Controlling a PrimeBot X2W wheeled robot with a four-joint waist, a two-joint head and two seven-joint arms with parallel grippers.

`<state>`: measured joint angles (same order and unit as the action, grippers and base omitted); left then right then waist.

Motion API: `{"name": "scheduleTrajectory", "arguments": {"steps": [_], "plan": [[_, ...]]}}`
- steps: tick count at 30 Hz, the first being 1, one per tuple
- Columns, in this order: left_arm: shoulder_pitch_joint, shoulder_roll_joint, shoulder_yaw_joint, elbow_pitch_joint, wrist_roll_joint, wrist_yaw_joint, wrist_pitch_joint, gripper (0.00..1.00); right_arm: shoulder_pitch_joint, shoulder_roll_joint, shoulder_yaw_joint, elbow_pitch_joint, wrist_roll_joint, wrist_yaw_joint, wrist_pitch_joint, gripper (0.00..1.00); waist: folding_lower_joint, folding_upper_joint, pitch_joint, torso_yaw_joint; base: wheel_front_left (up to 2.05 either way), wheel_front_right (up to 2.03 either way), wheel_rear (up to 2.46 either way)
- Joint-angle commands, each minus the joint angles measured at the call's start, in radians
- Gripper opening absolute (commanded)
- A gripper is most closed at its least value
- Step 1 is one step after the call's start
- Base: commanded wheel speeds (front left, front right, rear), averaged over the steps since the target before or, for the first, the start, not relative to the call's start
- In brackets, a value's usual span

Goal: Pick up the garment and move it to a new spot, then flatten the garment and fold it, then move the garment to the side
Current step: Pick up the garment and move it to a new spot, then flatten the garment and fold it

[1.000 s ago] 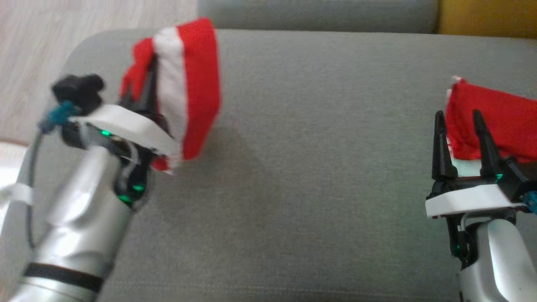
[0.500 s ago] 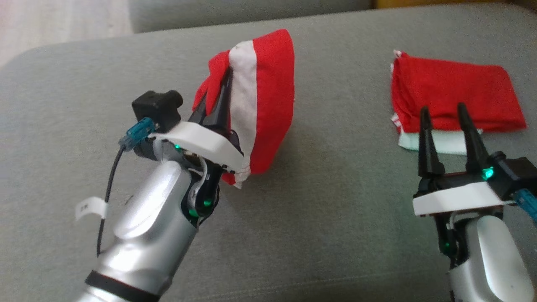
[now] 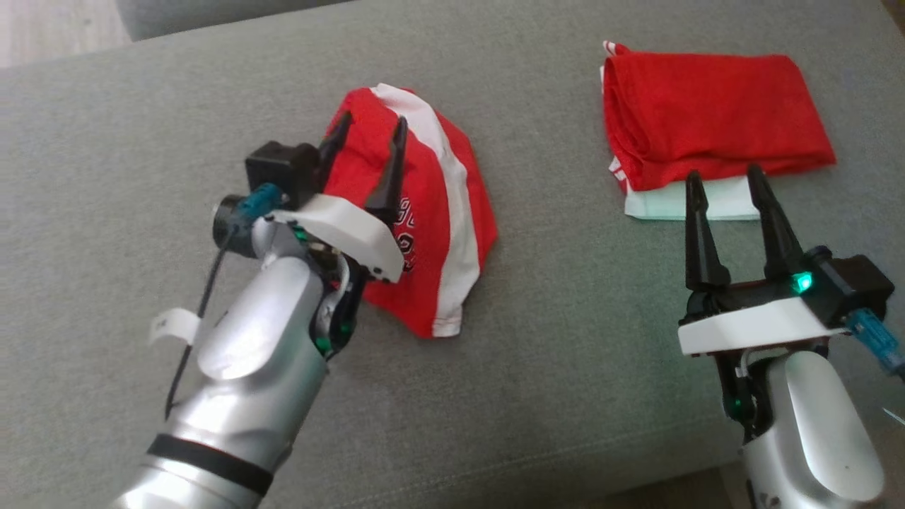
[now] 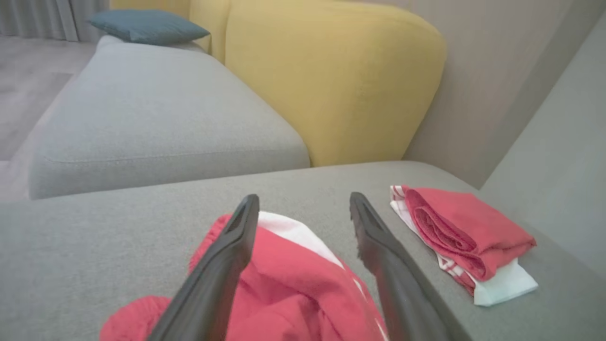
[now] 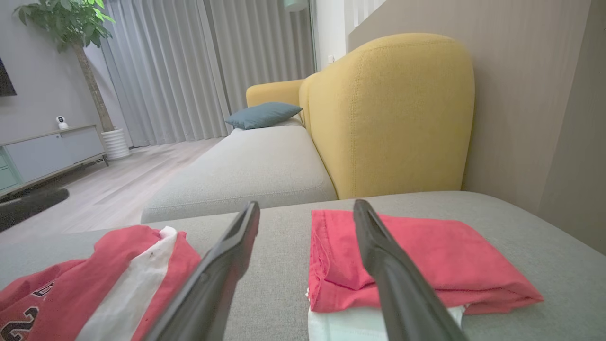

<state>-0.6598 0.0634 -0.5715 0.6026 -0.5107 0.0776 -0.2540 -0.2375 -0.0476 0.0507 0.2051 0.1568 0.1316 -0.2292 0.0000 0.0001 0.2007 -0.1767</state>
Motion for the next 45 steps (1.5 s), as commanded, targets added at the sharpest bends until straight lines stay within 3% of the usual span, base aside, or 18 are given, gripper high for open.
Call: {"name": "scheduleTrajectory", "arguments": {"steps": [1,11,20,26,32,37,45], "plan": [[-0.029,0.023,0.047,-0.042,0.013,-0.004,-0.008,1.0,-0.025,-0.003,0.017,-0.029,-0.004,-0.001,-0.009,1.0,0.0,-0.0001,-0.016,0.018,0.0,0.0,0.0],[0.123,0.106,0.179,-0.198,0.124,-0.005,-0.008,1.0,0.02,-0.003,-0.023,-0.013,-0.025,-0.001,0.001,1.0,0.0,-0.0001,-0.108,0.157,0.0,0.0,0.0],[0.391,0.153,0.323,-0.392,0.167,-0.013,-0.008,1.0,0.103,-0.003,-0.052,-0.035,-0.009,-0.001,0.009,1.0,0.0,-0.0001,-0.151,0.248,0.0,0.0,0.0],[0.516,0.098,0.414,-0.478,0.197,-0.018,-0.008,1.0,0.126,-0.003,-0.042,-0.029,0.004,-0.001,0.017,1.0,0.0,-0.0001,-0.158,0.265,0.0,0.0,0.0],[0.534,0.061,0.433,-0.486,0.232,-0.057,-0.008,1.0,0.117,-0.003,-0.012,-0.017,0.092,-0.001,0.039,1.0,0.0,-0.0001,-0.146,0.279,0.0,0.0,0.0],[0.515,0.036,0.436,-0.46,0.256,-0.091,-0.008,1.0,0.088,-0.003,0.071,0.002,0.14,-0.001,0.102,1.0,0.0,-0.0001,-0.121,0.311,0.0,0.0,0.0],[0.483,0.001,0.421,-0.398,0.26,-0.13,-0.008,1.0,0.004,-0.003,0.109,0.161,0.228,-0.001,0.158,1.0,0.0,-0.0001,-0.069,0.387,0.0,0.0,0.0]]}}
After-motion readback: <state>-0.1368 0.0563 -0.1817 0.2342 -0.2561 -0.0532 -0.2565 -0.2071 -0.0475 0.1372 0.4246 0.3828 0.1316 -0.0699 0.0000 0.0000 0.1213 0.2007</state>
